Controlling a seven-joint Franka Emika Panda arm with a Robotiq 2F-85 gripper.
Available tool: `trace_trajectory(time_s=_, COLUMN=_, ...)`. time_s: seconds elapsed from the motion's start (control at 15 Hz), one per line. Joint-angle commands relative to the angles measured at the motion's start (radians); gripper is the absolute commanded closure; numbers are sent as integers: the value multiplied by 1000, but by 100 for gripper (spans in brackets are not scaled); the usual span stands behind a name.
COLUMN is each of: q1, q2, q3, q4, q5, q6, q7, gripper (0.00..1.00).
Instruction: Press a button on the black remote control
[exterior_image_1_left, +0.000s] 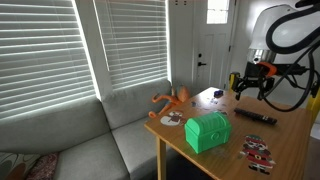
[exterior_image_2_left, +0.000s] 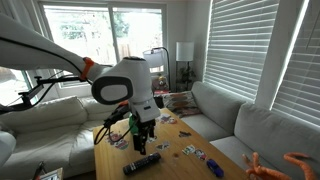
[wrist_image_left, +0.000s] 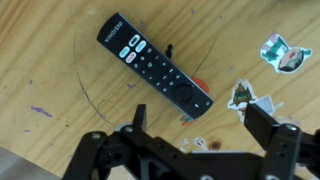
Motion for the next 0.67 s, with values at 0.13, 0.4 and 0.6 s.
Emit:
trace_trajectory(time_s=0.13, q1=-8, q2=1, q3=4, q4=-4, q5=2, q6=36, q7=43, gripper=0)
trace_trajectory(time_s=0.4, q1=-12, q2=7, q3=6, q4=4, q5=23, q6=20, q7=115, gripper=0)
trace_trajectory(time_s=0.6, q1=-19, q2=11, q3=10, q4=7, q5=15, q6=15, q7=241, gripper=0)
